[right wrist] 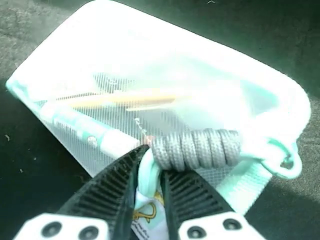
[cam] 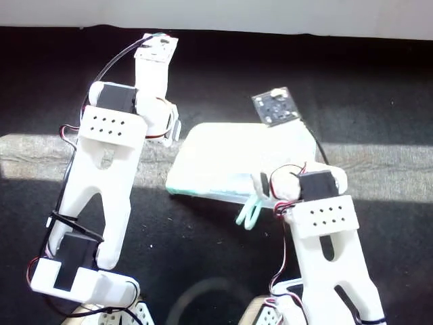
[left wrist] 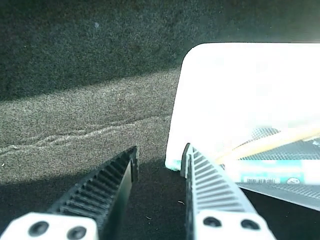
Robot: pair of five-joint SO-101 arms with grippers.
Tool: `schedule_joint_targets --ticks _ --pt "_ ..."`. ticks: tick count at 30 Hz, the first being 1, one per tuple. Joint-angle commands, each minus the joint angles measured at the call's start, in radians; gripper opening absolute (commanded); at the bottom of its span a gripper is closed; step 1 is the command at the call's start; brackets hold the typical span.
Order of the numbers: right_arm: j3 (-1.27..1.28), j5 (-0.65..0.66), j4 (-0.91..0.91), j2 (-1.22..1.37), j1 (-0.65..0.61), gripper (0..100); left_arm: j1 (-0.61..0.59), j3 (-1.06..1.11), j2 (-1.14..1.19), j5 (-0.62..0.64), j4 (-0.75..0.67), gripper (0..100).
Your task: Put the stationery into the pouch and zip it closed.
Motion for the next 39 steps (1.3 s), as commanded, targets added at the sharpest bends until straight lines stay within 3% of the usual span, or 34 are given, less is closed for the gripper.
schedule_joint_targets --ticks 1,7,9,12,20,39 --pt "-0.008 -0.002 -0.101 -0.005 0.044 0.5 0.045 -0.01 -0.002 0.003 -0.028 17" --pt "-0.298 0.003 -0.179 -0.004 0.044 0.5 0.03 -0.033 -0.012 0.005 -0.086 17" --pt "-0.409 0.063 -0.176 -0.004 0.041 0.5 0.021 -0.085 -0.012 0.005 -0.084 17" --pt "-0.544 0.129 -0.171 -0.005 0.041 0.5 -0.001 -0.185 -0.013 0.005 -0.041 17" --pt "-0.817 0.132 -0.09 -0.005 -0.021 0.5 -0.002 -0.394 -0.012 0.005 0.074 17" --pt "-0.891 0.132 -0.059 -0.005 -0.074 0.5 0.004 -0.476 -0.001 0.005 0.127 17"
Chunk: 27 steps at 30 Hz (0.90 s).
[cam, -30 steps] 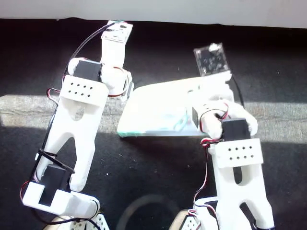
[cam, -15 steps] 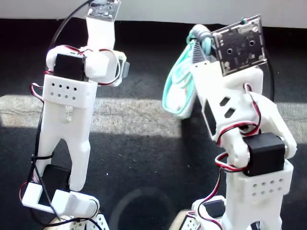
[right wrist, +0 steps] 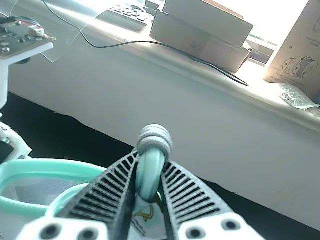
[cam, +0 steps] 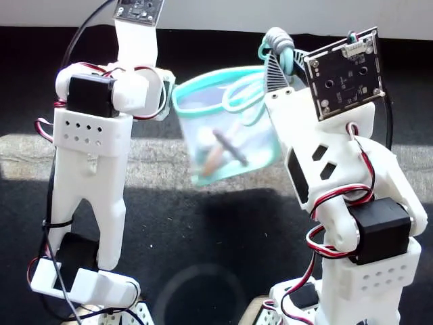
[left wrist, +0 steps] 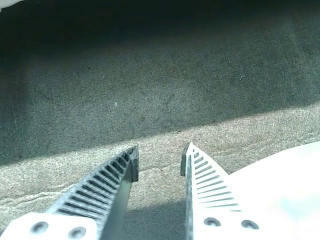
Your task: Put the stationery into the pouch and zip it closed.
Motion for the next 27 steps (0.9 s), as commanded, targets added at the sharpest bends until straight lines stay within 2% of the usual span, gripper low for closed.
schedule_joint_targets --ticks 1,9,16,18,21,27 --pt "-0.048 0.011 -0.002 -0.007 -0.004 0.5 -0.001 -0.028 -0.002 0.005 -0.002 17" --pt "-0.045 0.006 -0.002 -0.005 -0.005 0.5 0.012 -0.028 -0.004 0.008 0.006 17" --pt "-0.058 0.0 -0.002 0.073 -0.005 0.5 0.188 0.004 -0.005 0.009 0.006 17" --pt "-0.058 -0.057 -0.002 0.087 -0.005 0.5 0.232 0.041 -0.005 0.009 0.003 17" --pt "-0.058 -0.135 -0.001 0.091 -0.005 0.5 0.266 0.108 -0.005 0.009 -0.002 17" --pt "-0.048 -0.144 -0.002 0.093 -0.005 0.5 0.289 0.208 -0.012 0.009 -0.002 17"
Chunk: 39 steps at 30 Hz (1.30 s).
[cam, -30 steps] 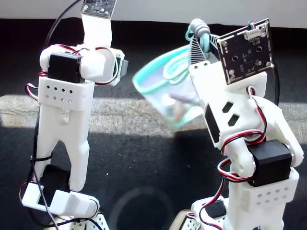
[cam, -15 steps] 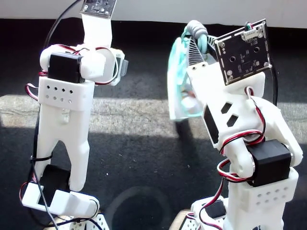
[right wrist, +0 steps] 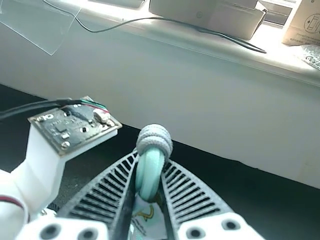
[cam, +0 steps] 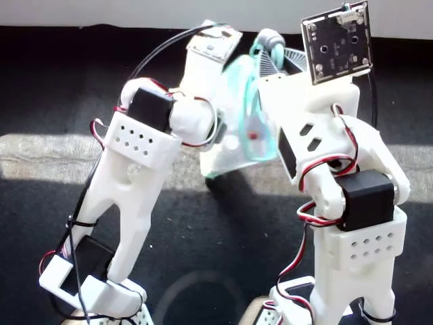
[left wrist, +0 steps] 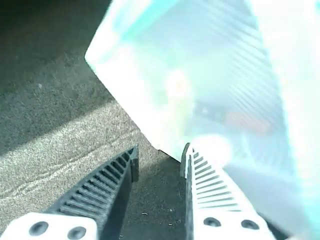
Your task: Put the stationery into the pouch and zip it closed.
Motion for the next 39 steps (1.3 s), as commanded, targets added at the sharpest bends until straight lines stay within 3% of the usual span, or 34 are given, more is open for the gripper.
schedule_joint_targets --ticks 1,9,15,18,22,29,39 --pt "-0.047 -0.012 -0.002 -0.001 -0.002 0.5 0.022 0.021 -0.012 0.009 -0.002 17" --pt "-0.039 -0.18 0.015 0.001 -0.002 0.5 0.022 0.016 -0.012 0.058 -0.017 17" --pt "0.056 -0.267 0.222 -0.01 -0.002 0.5 -0.001 0.021 -0.012 0.074 -0.061 17" --pt "0.064 -0.285 0.243 -0.012 -0.002 0.5 0.022 0.024 -0.005 0.074 -0.064 17" --pt "0.064 -0.285 0.202 -0.012 -0.03 0.5 0.068 0.024 -0.004 0.074 -0.064 17" --pt "0.074 -0.27 0.283 -0.012 -0.096 0.5 0.084 0.024 -0.004 0.126 -0.066 17" --pt "0.067 -0.017 0.533 -0.013 -0.295 0.6 -0.214 0.002 -0.013 0.124 -0.11 17"
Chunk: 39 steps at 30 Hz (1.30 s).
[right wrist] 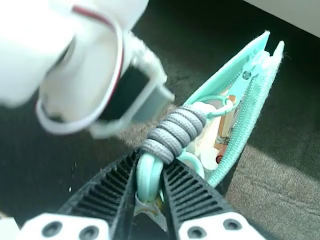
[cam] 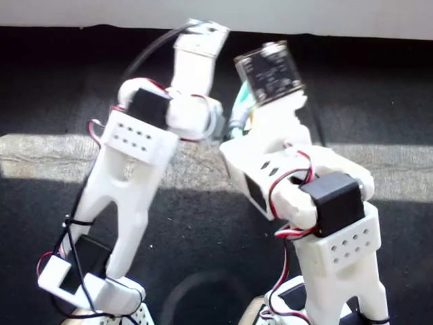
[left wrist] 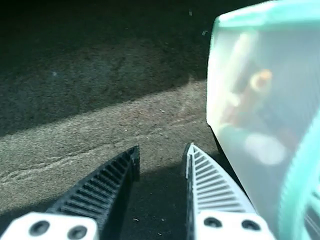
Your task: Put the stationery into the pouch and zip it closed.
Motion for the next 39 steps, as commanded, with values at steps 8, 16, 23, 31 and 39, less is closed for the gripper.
schedule_joint_targets --ticks 8,16,23,31,39 --pt "-0.015 0.146 0.117 -0.013 -0.082 0.6 -0.249 -0.199 -0.013 0.005 -0.031 17" --pt "-0.015 0.149 0.081 -0.013 -0.058 0.6 -0.202 -0.217 -0.008 -0.176 0.061 17" --pt "-0.015 0.146 -0.122 -0.002 0.154 0.6 -0.199 -0.216 -0.018 -0.451 0.215 17" --pt "-0.005 0.149 -0.133 -0.001 0.162 0.6 -0.2 -0.157 -0.041 -0.56 0.213 23" --pt "-0.005 0.15 -0.134 0.002 0.17 0.6 -0.265 -0.142 -0.091 -0.439 0.219 25"
